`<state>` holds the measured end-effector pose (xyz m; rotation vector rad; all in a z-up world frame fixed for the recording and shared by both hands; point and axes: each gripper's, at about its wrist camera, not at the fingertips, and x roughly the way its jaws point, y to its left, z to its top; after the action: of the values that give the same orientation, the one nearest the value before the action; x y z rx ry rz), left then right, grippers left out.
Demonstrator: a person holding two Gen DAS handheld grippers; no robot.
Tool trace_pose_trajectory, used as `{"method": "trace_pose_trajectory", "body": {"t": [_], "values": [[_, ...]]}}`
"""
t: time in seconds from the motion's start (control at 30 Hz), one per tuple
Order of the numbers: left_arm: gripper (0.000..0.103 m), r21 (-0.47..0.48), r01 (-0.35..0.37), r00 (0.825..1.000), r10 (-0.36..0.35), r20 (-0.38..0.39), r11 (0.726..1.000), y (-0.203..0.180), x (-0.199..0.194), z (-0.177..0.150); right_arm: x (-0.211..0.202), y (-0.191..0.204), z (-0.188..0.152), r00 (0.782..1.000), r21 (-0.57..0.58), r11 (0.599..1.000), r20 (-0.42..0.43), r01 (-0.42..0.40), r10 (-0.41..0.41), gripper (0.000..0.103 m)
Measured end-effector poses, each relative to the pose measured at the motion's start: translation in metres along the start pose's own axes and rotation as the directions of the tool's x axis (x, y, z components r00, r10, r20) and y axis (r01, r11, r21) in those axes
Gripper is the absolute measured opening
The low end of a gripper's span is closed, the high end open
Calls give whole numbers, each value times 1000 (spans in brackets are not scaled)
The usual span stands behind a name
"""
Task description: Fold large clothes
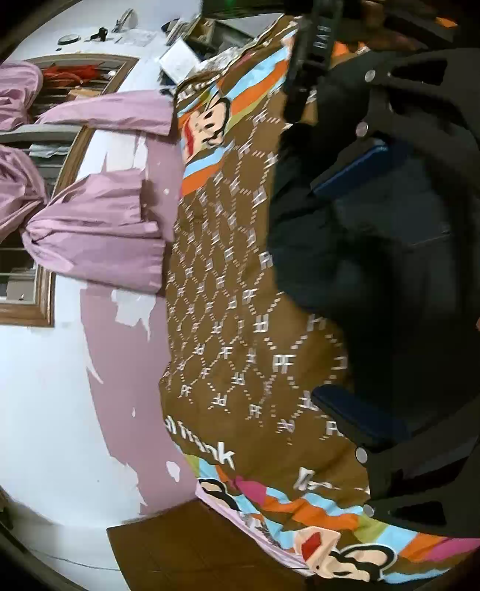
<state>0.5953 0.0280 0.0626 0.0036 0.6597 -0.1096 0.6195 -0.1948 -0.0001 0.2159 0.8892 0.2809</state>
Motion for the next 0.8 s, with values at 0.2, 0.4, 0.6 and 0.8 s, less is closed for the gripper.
{"method": "trace_pose_trajectory", "body": {"t": [0.2,0.4,0.6,0.8], "values": [[17,-61,5,991,-13,-132,998,14,46,-3,29,1,-4,1000,-42,999,-31,-3,1,56],[5,-84,23,993,-33,-116,996,22,17,-9,13,-8,-12,997,7,999,-57,-44,44,7],[3,51,63,995,-59,-78,997,14,-54,-36,-54,2,-38,996,-160,985,-63,-66,56,6],[2,150,76,980,-46,-191,986,-2,-63,-92,-68,13,-101,989,-337,942,-141,-5,-45,5]]}}
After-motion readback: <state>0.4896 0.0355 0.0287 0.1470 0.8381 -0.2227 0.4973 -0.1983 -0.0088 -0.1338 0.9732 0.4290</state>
